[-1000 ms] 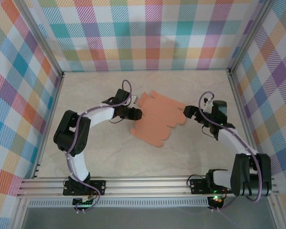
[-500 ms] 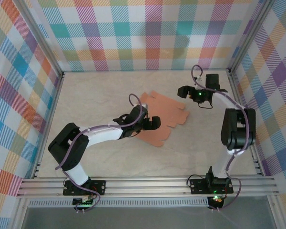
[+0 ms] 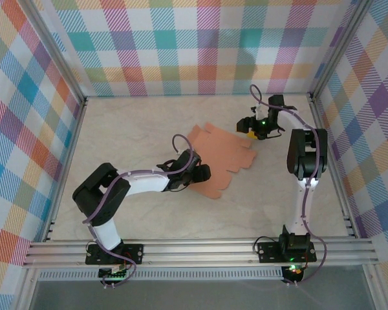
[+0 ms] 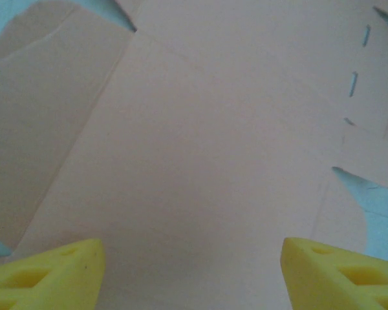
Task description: Fold the paper box
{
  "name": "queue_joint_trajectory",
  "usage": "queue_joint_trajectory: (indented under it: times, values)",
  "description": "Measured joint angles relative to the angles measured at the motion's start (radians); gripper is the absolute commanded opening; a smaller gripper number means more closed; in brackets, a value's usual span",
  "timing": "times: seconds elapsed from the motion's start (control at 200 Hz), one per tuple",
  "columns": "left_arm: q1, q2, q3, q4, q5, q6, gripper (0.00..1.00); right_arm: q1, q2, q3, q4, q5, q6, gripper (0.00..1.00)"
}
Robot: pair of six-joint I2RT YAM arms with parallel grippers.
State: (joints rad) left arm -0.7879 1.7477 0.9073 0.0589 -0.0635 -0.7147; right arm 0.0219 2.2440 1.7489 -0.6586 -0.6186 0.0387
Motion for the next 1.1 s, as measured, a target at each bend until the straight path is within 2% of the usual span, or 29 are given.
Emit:
queue_joint_trajectory:
  times: [0.165,0.255,0.49,0.62,0.89,0.955,1.015,1.1]
  values:
    - [0.011,0.0,-0.014,0.001,0.002,0.0,0.72,0.002,0.029,0.038,-0.031,-0.003,-0.007,0.75]
    - [0.019,0.0,-0.015,0.003,0.002,0.003,0.73,0.002,0.042,0.045,-0.048,-0.022,-0.014,0.69]
    - [0.052,0.001,-0.015,0.004,0.011,0.033,0.73,0.004,0.063,0.038,-0.066,-0.052,-0.026,0.44]
    - [0.088,0.008,-0.007,-0.002,0.016,0.061,0.74,0.003,0.035,-0.04,-0.023,-0.052,-0.026,0.35]
    - [0.155,0.089,0.095,-0.012,0.029,0.129,0.76,0.032,-0.154,-0.297,0.048,-0.043,-0.01,0.36]
    - [0.164,0.099,0.113,-0.023,0.031,0.148,0.78,0.054,-0.222,-0.372,0.073,-0.031,0.002,0.42]
    - [0.168,0.099,0.121,-0.039,0.032,0.167,0.8,0.067,-0.282,-0.428,0.085,-0.014,0.013,0.52]
    - [0.169,0.097,0.123,-0.059,0.031,0.196,0.85,0.078,-0.332,-0.46,0.092,0.018,0.022,0.58]
